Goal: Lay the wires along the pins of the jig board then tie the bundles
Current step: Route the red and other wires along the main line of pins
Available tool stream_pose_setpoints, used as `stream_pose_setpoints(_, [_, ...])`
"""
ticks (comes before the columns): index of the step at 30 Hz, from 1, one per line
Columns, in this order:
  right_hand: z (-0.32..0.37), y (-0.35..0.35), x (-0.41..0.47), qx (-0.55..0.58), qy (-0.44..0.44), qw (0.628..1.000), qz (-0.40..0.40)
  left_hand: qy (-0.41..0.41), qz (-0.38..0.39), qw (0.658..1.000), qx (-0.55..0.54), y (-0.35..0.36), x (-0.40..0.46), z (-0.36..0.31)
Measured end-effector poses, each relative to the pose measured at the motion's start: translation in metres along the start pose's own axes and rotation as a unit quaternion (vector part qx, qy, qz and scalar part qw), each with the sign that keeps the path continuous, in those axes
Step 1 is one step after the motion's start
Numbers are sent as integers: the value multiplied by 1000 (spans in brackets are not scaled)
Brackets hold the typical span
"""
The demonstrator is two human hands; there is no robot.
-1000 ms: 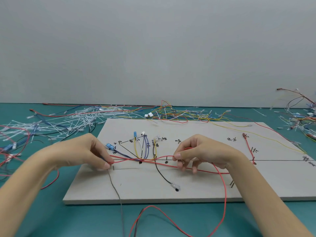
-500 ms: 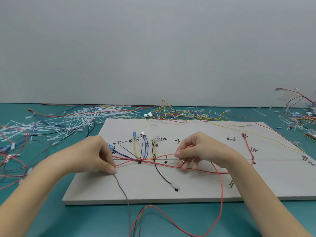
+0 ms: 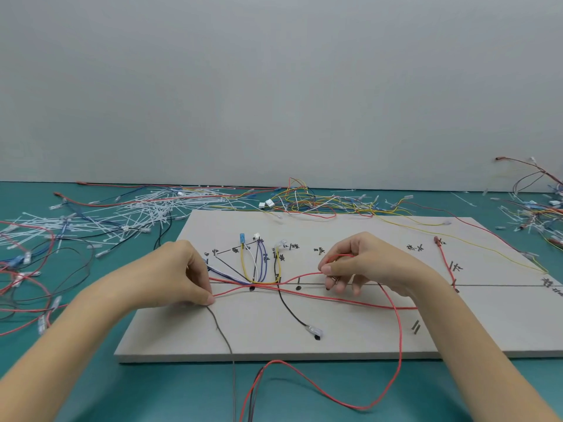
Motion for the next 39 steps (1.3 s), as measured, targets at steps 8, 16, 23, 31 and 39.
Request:
stream_pose_setpoints(8, [-3,8,6,-21,8,999,-37,8,-9,1000,16,2,1,-1])
stream_pose_setpoints(16, [-5,10,8,-56,14,997,-44,64,-102,992,-36,13,2,-19])
stream_pose_setpoints(23, [-6,9,9,-69,20,997,-38,205,-159,962,90,43,30,-60])
stream_pose_setpoints(31, [-9,10,9,-82,32,996,-21,150,-65,981,105,48,61,-51])
stream_pose_setpoints(39, [-8,7,9,-76,24,997,-20,128,-66,984,103,52,64,-48])
Point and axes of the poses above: each hand's wrist, its own x-axis towards the middle knuckle, its own y-axis out of the palm, z = x × y, the point moved 1 cm from there along x, towards the middle knuckle, and after that the axes turned 1 degree about x, right-handed, at the moved point
